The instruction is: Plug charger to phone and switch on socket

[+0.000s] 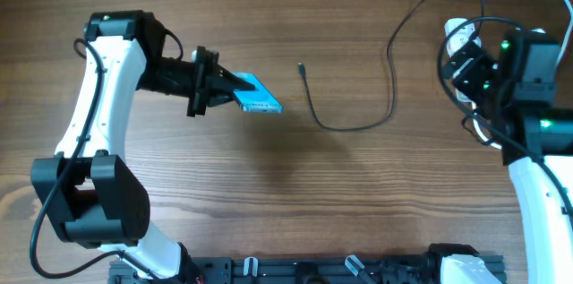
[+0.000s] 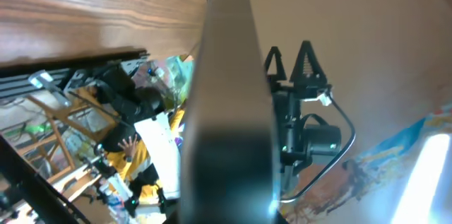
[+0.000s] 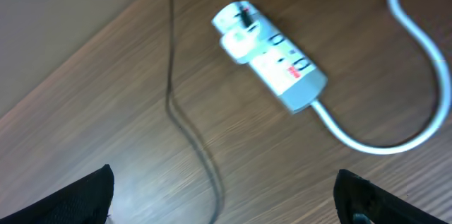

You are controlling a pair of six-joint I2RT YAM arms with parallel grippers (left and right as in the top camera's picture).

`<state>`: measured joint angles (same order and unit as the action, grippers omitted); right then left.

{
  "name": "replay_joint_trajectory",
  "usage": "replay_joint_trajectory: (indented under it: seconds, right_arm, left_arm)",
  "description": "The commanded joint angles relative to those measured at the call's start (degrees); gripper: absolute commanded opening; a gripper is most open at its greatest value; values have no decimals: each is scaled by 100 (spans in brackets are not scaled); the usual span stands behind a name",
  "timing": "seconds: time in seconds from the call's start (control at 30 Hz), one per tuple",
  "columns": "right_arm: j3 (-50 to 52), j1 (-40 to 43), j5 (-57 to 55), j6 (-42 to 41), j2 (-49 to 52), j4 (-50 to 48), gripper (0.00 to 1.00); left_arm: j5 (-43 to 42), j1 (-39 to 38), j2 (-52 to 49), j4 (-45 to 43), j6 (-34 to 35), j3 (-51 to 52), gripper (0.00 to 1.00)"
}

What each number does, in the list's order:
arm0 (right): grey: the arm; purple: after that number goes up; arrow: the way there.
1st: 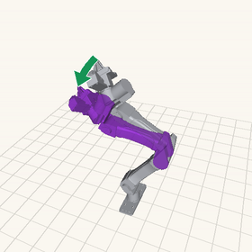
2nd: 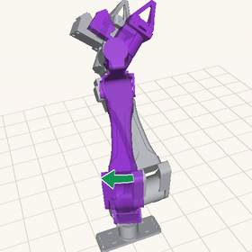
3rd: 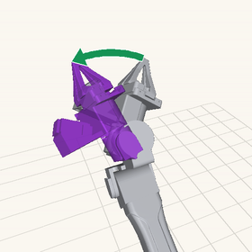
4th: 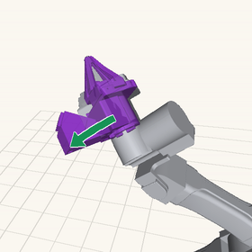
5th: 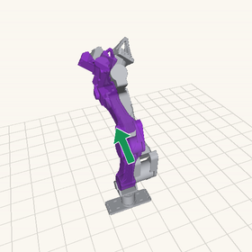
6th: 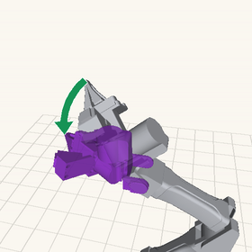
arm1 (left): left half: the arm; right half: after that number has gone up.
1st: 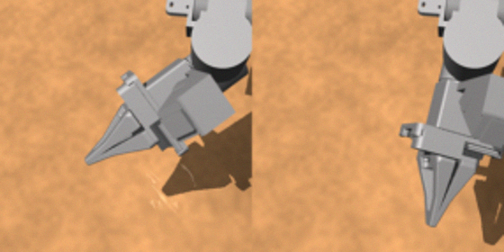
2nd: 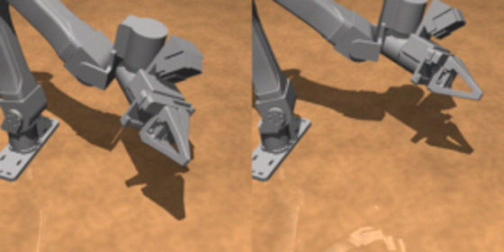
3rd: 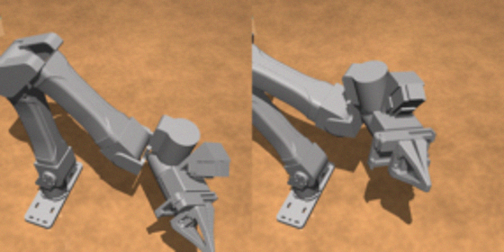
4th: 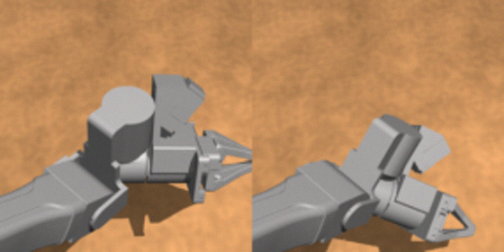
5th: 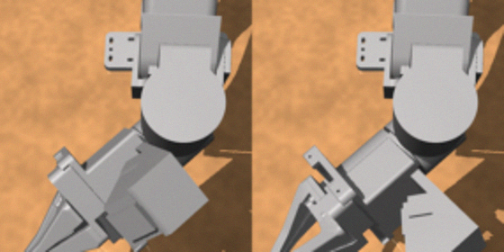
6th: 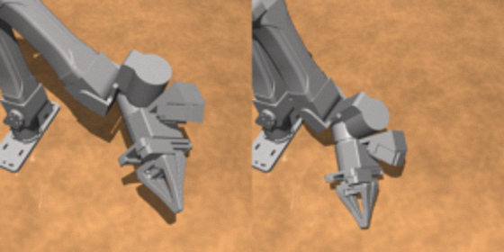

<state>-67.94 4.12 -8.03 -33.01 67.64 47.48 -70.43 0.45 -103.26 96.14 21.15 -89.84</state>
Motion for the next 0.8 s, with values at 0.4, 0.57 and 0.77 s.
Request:
replay_joint_trajectory:
  seconds: [0.4, 0.57, 0.77]
  right_arm:
    - [-20, 352, -120, 302, 42, 79, 99]
    - [-20, 352, -120, 297, 42, 79, 100]
    - [-20, 352, -120, 302, 42, 79, 100]
  left_arm:
    - [-1051, -1084, 197, 44, 367, -48, 4]
    - [-909, -1084, 197, 42, 376, -48, 4]
    - [-772, -1084, 197, 44, 376, -48, 4]
